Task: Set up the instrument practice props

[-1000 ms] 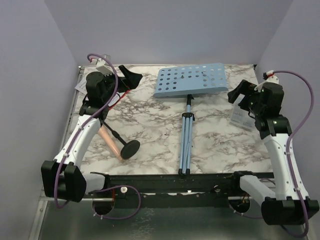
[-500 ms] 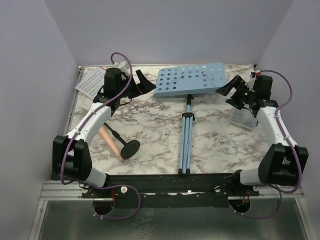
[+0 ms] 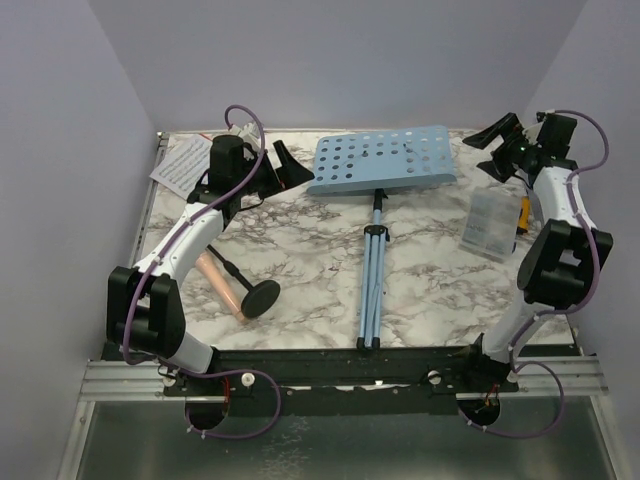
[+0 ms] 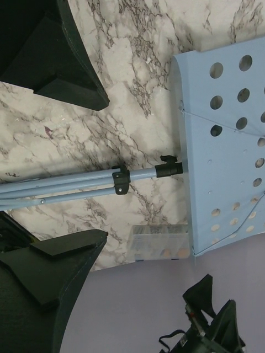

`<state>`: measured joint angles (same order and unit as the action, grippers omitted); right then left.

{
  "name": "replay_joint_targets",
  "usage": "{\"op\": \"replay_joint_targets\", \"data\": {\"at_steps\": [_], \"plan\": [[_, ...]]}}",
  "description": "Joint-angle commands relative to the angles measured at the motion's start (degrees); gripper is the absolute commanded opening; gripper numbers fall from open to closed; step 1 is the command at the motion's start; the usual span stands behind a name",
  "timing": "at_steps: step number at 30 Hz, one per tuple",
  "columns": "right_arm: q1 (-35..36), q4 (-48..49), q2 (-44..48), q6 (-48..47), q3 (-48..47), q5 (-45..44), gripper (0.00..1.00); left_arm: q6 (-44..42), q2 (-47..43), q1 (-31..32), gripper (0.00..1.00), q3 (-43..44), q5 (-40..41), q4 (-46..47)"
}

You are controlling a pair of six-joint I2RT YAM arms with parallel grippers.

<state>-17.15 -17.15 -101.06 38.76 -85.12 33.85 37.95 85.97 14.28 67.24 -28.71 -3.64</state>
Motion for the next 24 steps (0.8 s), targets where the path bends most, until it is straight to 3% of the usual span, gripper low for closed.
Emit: {"op": "replay_joint_targets", "data": {"at_steps": [1, 9, 20, 24], "plan": [[-0.1, -3.8, -11.0, -5.8, -8.4, 7.5, 1.00, 1.1, -1.5, 0.1, 0.99, 1.9, -3.0, 0.0], [0.3, -3.4, -22.4, -6.5, -15.3, 15.1, 0.98, 2.9, -1.0, 0.2, 0.99, 1.4, -6.2, 2.4], [3.8, 4.5, -29.5, 0.1, -16.3, 25.8, 0.85, 6.0, 0.7, 0.1, 0.99, 0.1, -10.2, 6.7], [3.9, 7.5, -32.9, 4.0, -18.6, 29.8, 0.71, 6.0, 1.2, 0.1, 0.99, 0.0, -10.3, 6.9]]}}
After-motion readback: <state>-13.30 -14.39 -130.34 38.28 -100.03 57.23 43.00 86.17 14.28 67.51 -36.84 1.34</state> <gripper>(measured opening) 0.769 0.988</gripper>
